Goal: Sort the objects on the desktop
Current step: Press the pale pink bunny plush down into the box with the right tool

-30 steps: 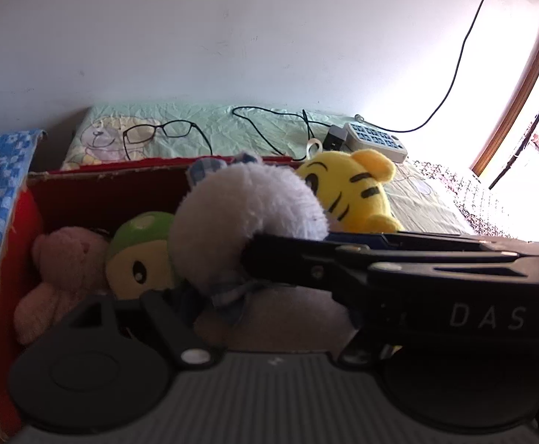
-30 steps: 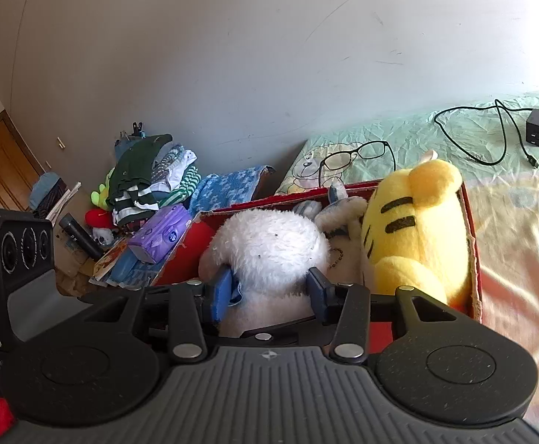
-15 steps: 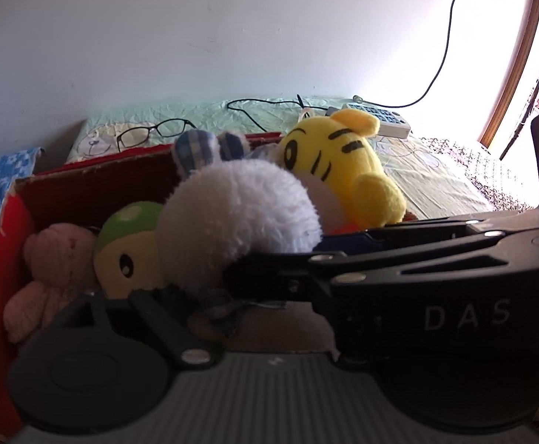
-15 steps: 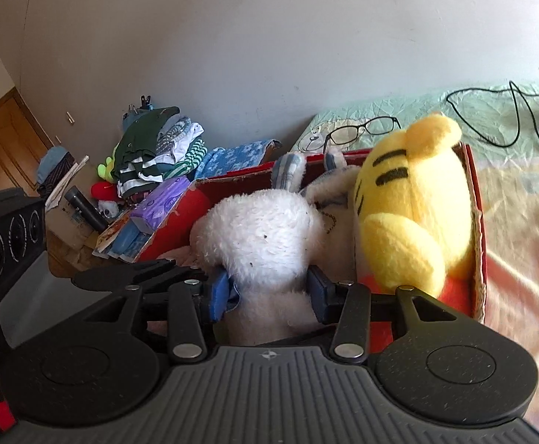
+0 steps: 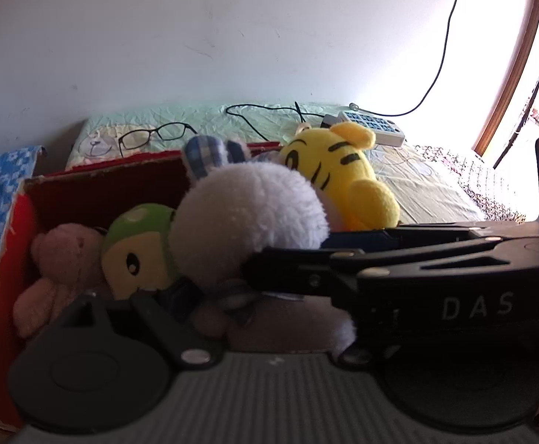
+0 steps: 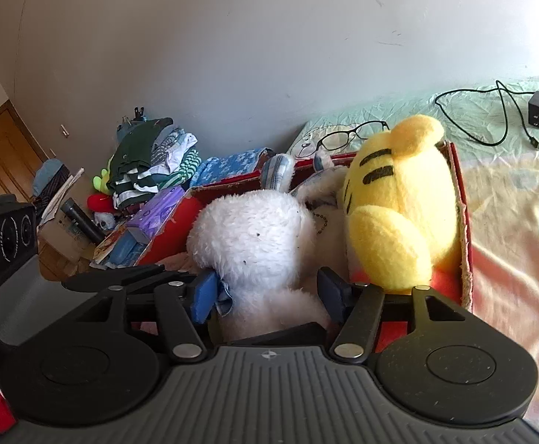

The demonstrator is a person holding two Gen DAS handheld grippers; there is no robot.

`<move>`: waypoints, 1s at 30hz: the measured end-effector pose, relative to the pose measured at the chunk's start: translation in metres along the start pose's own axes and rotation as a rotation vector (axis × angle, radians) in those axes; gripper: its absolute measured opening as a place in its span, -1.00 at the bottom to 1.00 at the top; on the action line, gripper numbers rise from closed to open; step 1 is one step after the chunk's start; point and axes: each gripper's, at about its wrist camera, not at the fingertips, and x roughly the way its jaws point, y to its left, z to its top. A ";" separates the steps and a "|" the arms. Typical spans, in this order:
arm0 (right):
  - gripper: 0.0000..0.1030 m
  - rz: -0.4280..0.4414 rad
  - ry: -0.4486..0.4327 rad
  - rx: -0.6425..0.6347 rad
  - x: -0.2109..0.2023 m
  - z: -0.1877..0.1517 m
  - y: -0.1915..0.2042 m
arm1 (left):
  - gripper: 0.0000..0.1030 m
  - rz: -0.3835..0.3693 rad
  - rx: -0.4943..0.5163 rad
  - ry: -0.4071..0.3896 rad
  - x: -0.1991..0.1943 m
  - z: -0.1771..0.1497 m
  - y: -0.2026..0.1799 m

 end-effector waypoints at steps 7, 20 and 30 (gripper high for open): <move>0.16 0.019 -0.111 0.084 -0.022 0.006 -0.006 | 0.55 0.015 -0.024 -0.047 -0.024 0.009 0.009; -0.37 -0.061 -0.087 -0.001 0.001 0.003 0.011 | 0.28 0.025 -0.035 -0.025 -0.016 0.003 0.012; -0.37 -0.047 -0.085 0.067 0.004 -0.001 0.001 | 0.33 0.026 -0.057 -0.004 -0.009 0.003 0.014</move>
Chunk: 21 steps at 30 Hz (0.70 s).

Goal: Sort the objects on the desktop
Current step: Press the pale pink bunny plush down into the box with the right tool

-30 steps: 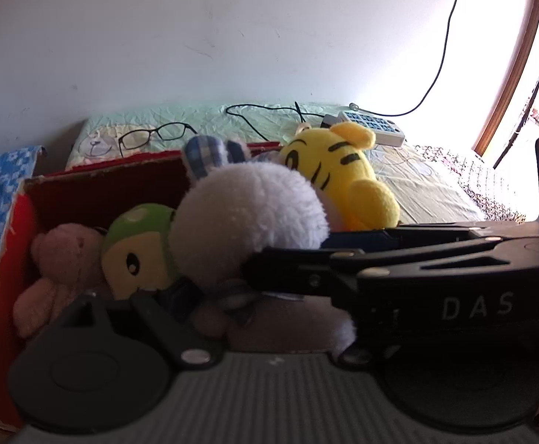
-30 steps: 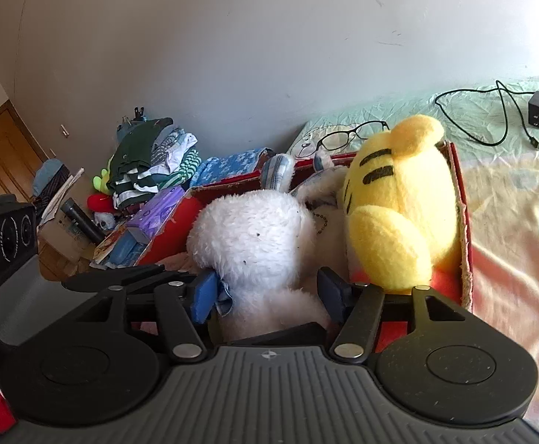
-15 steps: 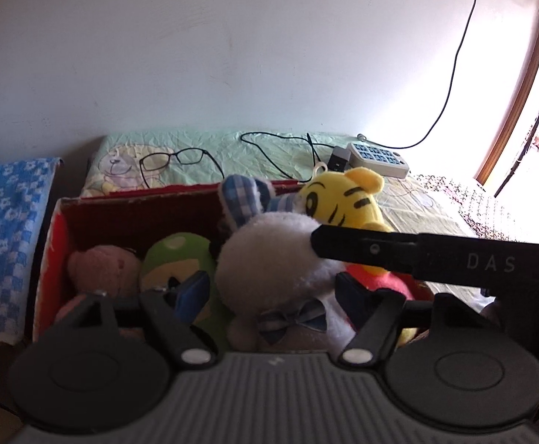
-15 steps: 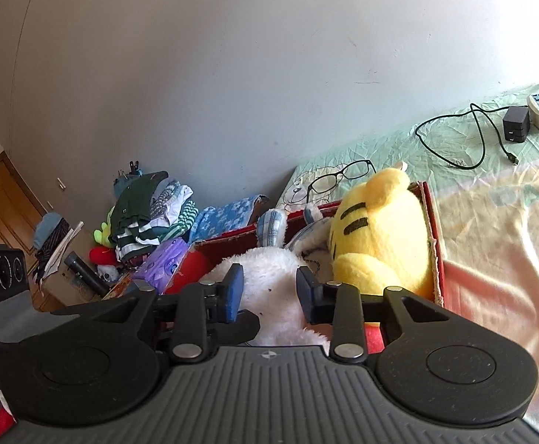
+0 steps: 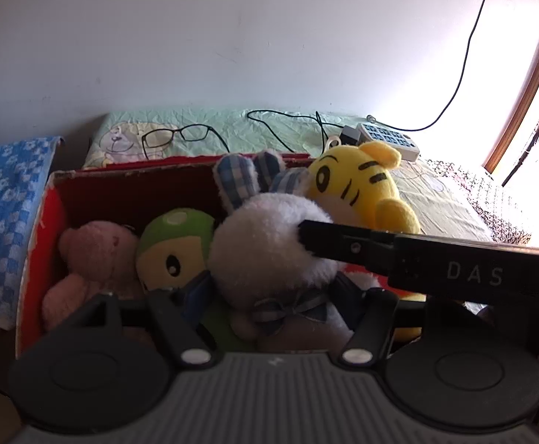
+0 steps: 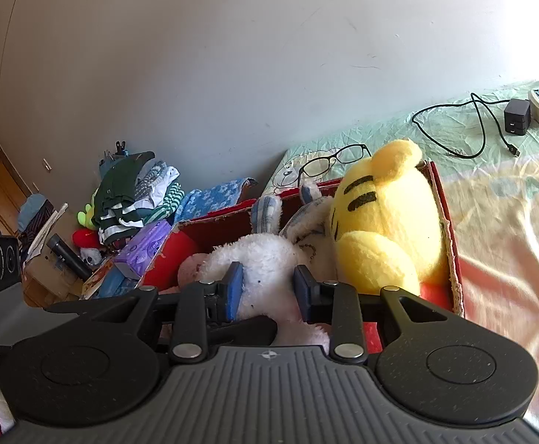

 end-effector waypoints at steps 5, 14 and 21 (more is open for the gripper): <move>-0.30 0.024 0.008 0.053 -0.001 -0.003 -0.007 | 0.36 0.010 0.001 0.019 0.003 0.002 -0.002; -0.27 0.027 0.008 0.075 -0.003 -0.006 -0.008 | 0.38 0.040 0.008 0.037 0.006 0.003 -0.008; -0.25 0.018 0.008 0.070 -0.004 -0.006 -0.007 | 0.45 0.051 0.005 0.048 0.007 0.002 -0.010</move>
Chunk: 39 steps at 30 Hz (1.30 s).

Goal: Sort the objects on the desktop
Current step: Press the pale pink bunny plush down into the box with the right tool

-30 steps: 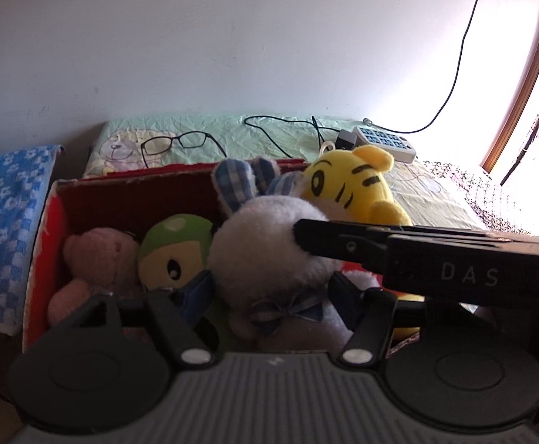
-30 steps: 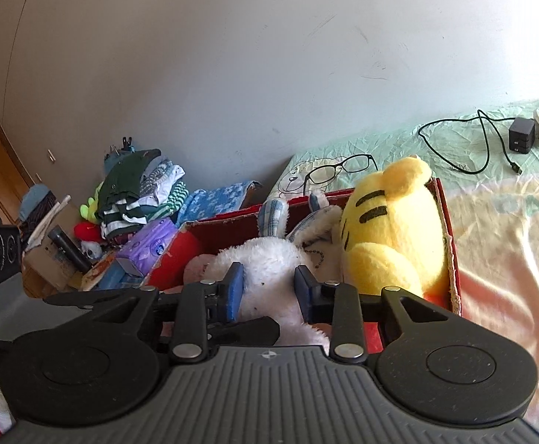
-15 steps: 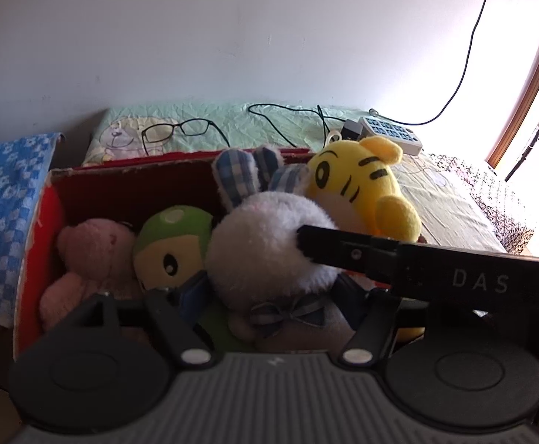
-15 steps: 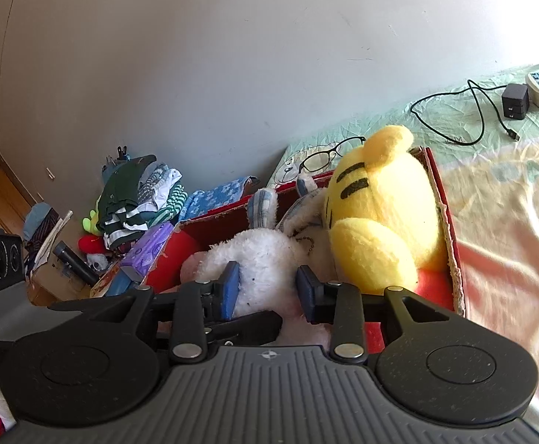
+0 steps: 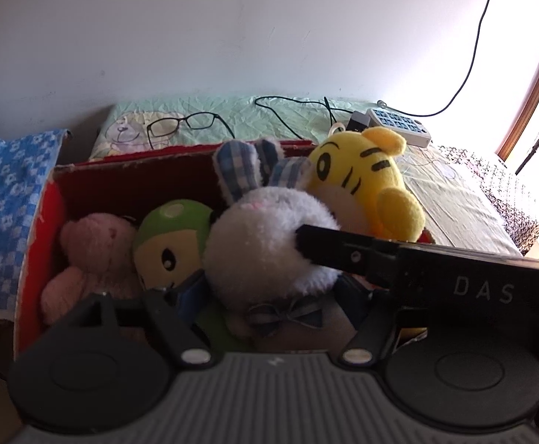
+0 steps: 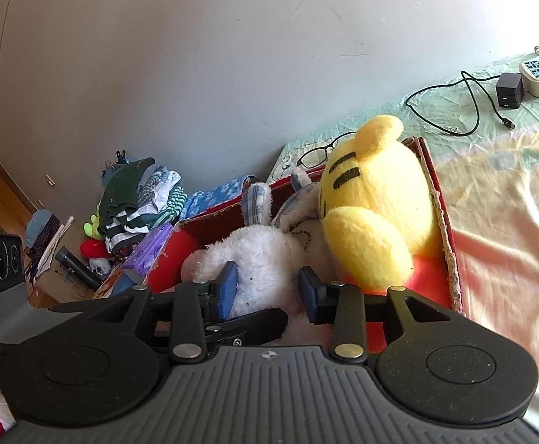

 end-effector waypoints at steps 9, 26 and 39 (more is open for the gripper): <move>-0.23 -0.017 0.002 -0.010 -0.001 0.000 0.000 | 0.68 0.014 0.004 0.022 0.003 0.000 -0.006; -0.17 -0.025 -0.008 0.006 -0.002 -0.002 -0.001 | 0.87 0.028 0.012 0.075 0.009 0.002 -0.013; -0.10 -0.028 -0.021 0.016 -0.002 -0.005 -0.002 | 0.92 0.048 0.025 0.091 0.013 0.000 -0.017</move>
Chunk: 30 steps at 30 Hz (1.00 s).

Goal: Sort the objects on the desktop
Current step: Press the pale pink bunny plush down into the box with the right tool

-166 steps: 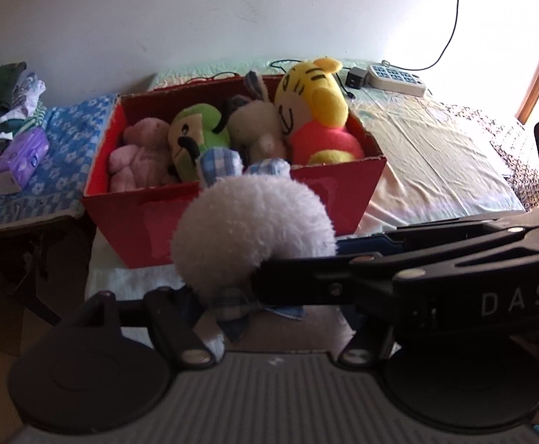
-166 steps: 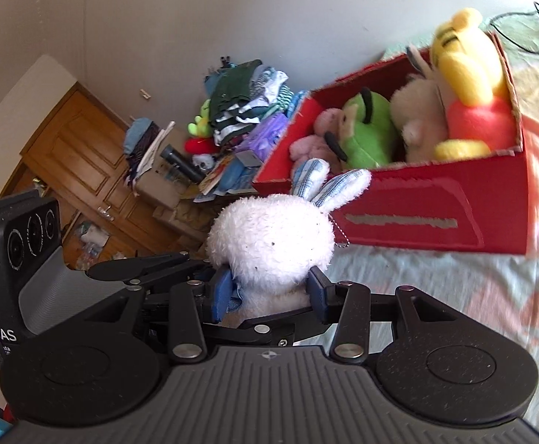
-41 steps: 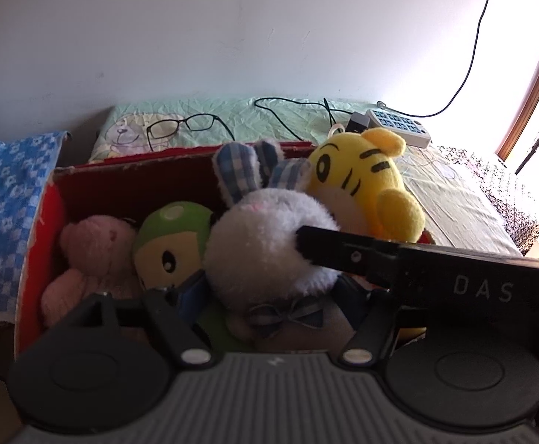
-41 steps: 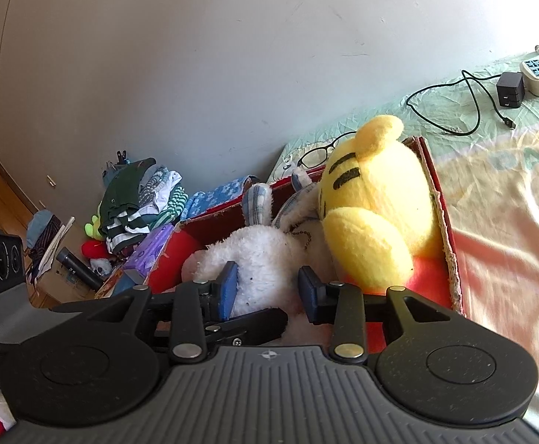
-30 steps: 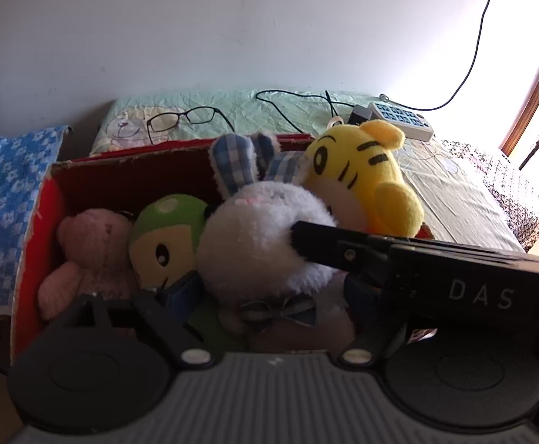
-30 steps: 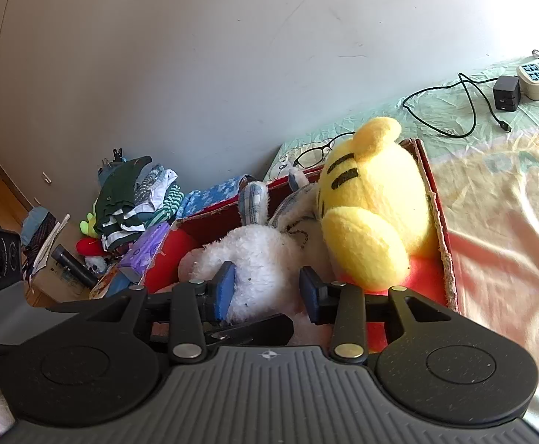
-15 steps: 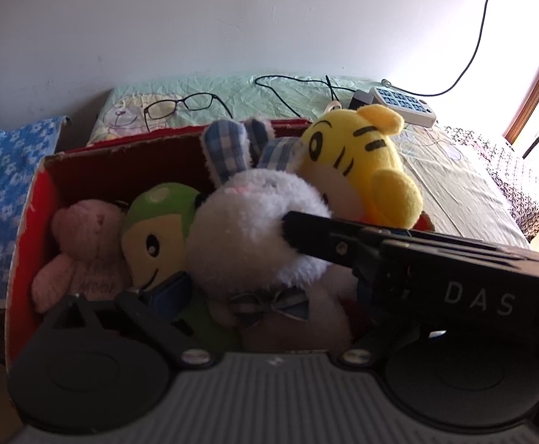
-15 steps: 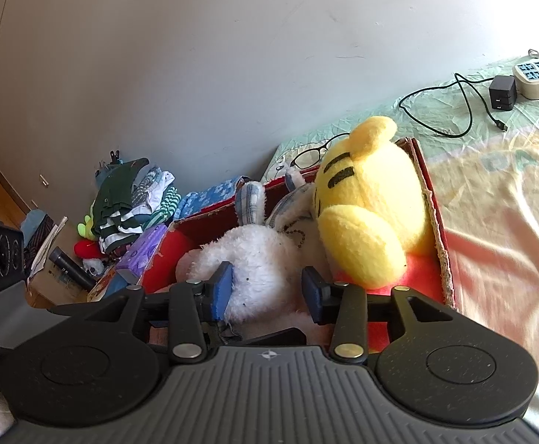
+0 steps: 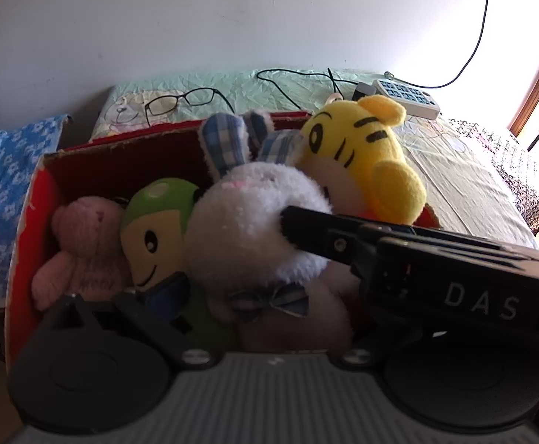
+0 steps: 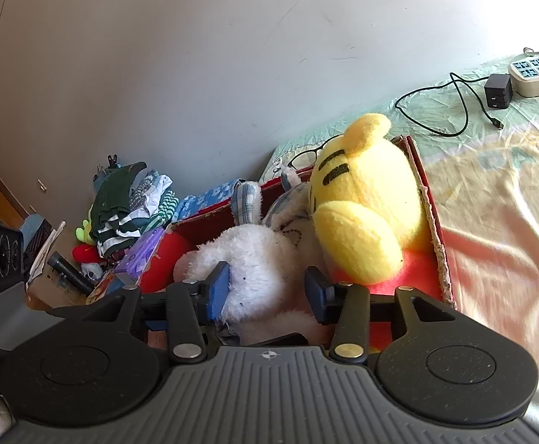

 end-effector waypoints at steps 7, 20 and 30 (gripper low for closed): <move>-0.09 -0.002 -0.004 -0.005 -0.001 0.000 0.000 | 0.96 0.030 0.015 0.011 0.004 0.000 -0.004; -0.04 -0.001 -0.003 -0.010 -0.001 0.002 0.000 | 0.96 0.049 0.038 0.019 0.007 0.001 -0.006; 0.01 -0.014 -0.009 0.014 -0.009 0.001 0.000 | 0.96 0.037 -0.008 0.040 0.000 0.001 -0.003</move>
